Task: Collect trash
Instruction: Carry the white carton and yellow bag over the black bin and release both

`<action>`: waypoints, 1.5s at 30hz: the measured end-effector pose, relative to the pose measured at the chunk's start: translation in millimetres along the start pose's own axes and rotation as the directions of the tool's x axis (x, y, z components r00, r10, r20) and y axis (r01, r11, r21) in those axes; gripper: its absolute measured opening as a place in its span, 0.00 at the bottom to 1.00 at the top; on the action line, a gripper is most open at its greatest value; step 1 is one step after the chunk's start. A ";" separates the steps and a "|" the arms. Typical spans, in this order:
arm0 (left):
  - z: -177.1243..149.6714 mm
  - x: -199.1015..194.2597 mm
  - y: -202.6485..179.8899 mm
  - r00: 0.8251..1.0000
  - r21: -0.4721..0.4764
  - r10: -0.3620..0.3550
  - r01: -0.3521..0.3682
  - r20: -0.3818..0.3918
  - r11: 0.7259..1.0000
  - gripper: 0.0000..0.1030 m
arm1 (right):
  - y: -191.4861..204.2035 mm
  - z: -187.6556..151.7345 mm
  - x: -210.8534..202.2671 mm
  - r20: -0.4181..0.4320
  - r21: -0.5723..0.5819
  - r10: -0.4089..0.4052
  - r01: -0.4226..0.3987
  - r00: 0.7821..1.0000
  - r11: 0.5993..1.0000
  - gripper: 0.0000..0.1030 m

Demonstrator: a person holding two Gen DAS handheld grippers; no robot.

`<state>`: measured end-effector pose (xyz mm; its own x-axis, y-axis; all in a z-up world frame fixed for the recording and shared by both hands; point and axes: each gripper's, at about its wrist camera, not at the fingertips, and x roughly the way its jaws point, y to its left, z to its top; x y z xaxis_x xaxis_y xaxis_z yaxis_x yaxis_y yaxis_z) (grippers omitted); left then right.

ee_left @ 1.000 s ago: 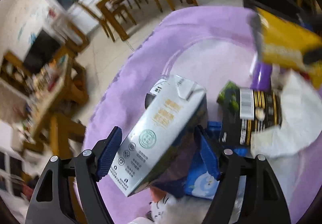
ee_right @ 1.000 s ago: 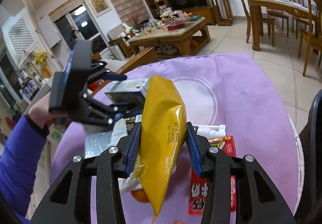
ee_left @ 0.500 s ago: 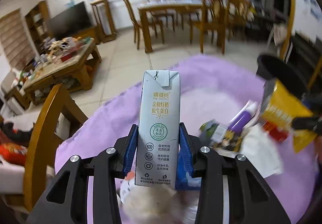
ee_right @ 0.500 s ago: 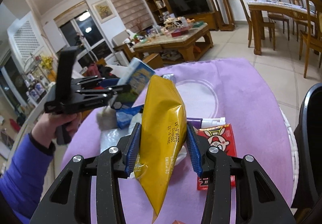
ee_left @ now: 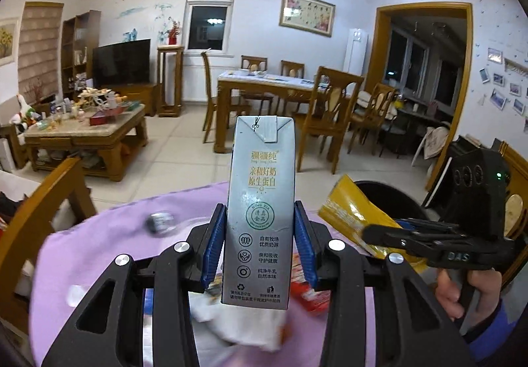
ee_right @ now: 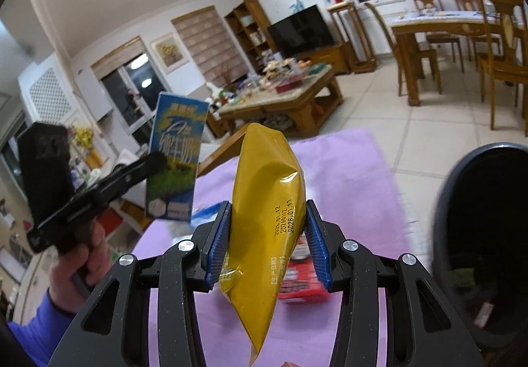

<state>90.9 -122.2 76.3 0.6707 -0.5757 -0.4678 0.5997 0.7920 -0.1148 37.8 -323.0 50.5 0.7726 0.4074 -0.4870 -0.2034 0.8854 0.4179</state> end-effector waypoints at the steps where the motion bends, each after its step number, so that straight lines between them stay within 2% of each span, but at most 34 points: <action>1: 0.1 6.5 -12.3 1.000 0.001 -0.011 0.011 0.001 1.000 0.38 | -9.6 1.7 -9.0 0.010 0.006 -0.015 0.015 1.000 1.000 0.43; 5: -2.7 32.6 -53.2 0.998 -0.009 -0.061 0.061 -0.001 0.998 0.38 | -48.4 2.4 -45.0 0.049 0.051 -0.078 0.076 0.996 0.996 0.43; 12: -8.1 91.9 -118.6 0.987 0.000 -0.152 0.153 -0.047 0.988 0.39 | -132.1 -13.2 -103.2 0.090 0.179 -0.197 0.179 0.976 0.967 0.43; 17: -14.6 129.9 -153.3 0.975 0.006 -0.202 0.203 -0.093 0.979 0.39 | -183.5 -33.2 -122.2 0.079 0.248 -0.255 0.229 0.964 0.941 0.43; 23: -29.9 165.1 -176.6 0.966 0.005 -0.213 0.216 -0.148 0.976 0.39 | -228.5 -54.1 -121.0 0.050 0.315 -0.287 0.257 0.957 0.914 0.43; 29: -42.4 181.2 -183.3 0.962 0.015 -0.203 0.209 -0.185 0.978 0.39 | -240.2 -66.8 -107.4 0.031 0.335 -0.303 0.275 0.953 0.901 0.43; 37: -46.8 191.3 -187.0 0.957 0.009 -0.194 0.201 -0.214 0.980 0.39 | -242.6 -65.2 -86.1 0.007 0.341 -0.313 0.292 0.950 0.893 0.44; 45: -40.5 185.9 -185.1 0.955 -0.024 -0.196 0.196 -0.222 0.980 0.43 | -230.2 -59.5 -75.0 -0.006 0.337 -0.327 0.309 0.945 0.889 0.50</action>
<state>86.9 -367.5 -24.9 0.4258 -0.6600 -0.6189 0.7086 0.6686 -0.2255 -9.2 -544.0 -54.8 0.7928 0.0974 -0.6016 0.2610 0.8378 0.4795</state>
